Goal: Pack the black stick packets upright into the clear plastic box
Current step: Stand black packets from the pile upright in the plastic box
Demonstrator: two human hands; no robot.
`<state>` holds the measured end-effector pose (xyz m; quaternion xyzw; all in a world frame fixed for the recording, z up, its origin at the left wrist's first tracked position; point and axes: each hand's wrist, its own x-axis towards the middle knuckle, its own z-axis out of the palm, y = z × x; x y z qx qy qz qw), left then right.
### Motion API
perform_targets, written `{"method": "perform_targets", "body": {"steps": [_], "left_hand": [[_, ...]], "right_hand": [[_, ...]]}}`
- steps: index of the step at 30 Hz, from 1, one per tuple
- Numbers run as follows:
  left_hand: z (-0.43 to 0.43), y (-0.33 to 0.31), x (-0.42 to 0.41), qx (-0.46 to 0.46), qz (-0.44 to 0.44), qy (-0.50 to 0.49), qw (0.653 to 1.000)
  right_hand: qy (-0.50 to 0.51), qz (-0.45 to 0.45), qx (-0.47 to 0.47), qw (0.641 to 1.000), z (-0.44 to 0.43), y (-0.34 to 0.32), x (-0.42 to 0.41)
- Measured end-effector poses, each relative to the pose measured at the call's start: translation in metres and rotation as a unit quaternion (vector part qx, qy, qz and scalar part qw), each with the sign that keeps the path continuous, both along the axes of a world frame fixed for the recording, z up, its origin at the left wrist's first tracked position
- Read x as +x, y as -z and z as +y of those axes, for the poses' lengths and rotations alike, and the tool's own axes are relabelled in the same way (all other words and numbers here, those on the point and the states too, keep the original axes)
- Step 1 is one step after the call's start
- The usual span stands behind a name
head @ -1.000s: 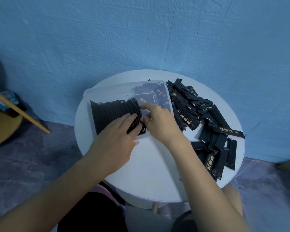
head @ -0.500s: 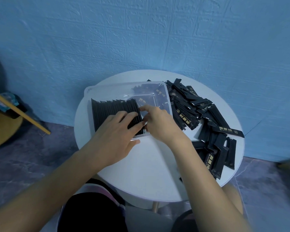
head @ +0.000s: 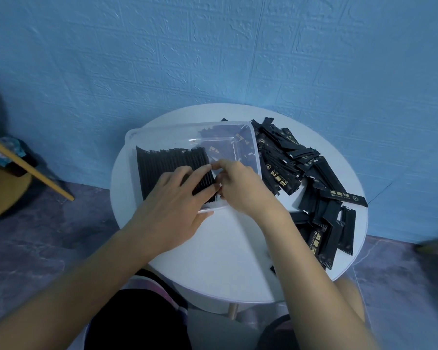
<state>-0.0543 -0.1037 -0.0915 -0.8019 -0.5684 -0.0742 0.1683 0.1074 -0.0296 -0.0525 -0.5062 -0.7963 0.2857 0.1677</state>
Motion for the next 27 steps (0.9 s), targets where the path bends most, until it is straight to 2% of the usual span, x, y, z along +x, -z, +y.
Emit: {"method": "perform_targets", "body": {"steps": [10, 14, 18, 20, 22, 25, 27], "left_hand": [[0.000, 0.001, 0.000, -0.024, -0.009, -0.010, 1.000], [0.000, 0.001, -0.001, -0.021, -0.017, -0.008, 1.000], [0.002, 0.002, -0.003, -0.023, -0.024, -0.007, 0.999], [0.002, 0.000, -0.004, -0.029, -0.022, -0.014, 0.999], [0.003, -0.001, -0.004, -0.030, -0.020, -0.016, 0.999], [0.002, 0.000, -0.003, -0.023, -0.016, -0.015, 0.999], [0.001, 0.000, -0.003, -0.021, -0.015, -0.012, 1.000]], "right_hand": [[0.007, 0.002, -0.011, 1.000, -0.006, -0.003, 0.002], [0.016, -0.029, 0.052, 0.998, -0.012, -0.007, 0.014], [0.075, 0.165, 0.068, 0.981, -0.016, -0.014, 0.042], [0.145, 0.207, 0.089, 0.963, -0.008, -0.012, 0.060], [0.188, 0.159, 0.087, 0.965, 0.005, -0.008, 0.076], [0.197, -0.007, 0.058, 0.979, 0.017, 0.003, 0.085], [0.188, -0.066, 0.049, 0.979, 0.022, 0.010, 0.080]]}}
